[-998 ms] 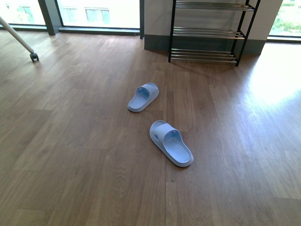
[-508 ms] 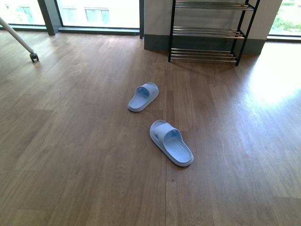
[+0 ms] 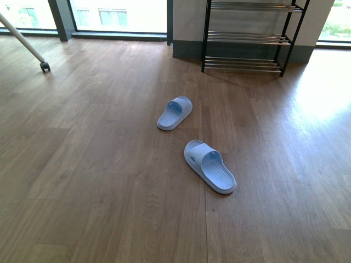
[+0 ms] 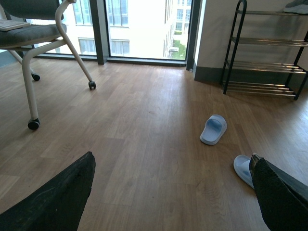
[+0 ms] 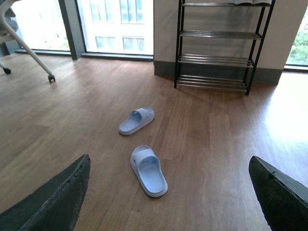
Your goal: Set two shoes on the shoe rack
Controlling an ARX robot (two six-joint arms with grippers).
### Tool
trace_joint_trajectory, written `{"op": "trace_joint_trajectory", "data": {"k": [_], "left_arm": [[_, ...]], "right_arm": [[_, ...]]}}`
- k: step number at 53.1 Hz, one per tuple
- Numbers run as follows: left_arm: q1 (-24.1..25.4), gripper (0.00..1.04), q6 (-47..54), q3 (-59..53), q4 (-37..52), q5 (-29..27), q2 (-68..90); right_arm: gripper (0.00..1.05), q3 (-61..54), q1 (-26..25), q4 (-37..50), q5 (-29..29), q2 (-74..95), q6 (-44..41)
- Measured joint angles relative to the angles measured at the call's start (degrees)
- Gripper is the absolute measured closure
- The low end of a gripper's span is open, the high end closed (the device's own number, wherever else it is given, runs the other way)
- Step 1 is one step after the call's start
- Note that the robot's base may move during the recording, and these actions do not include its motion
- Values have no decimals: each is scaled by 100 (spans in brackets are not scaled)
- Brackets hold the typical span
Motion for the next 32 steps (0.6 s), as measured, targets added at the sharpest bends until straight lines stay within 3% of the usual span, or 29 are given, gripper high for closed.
{"op": "trace_joint_trajectory", "data": {"k": [32], "left_arm": [[0,9,0,0,0,4,0]], "right_arm": [[9,0,0,0,7,0,0]]}}
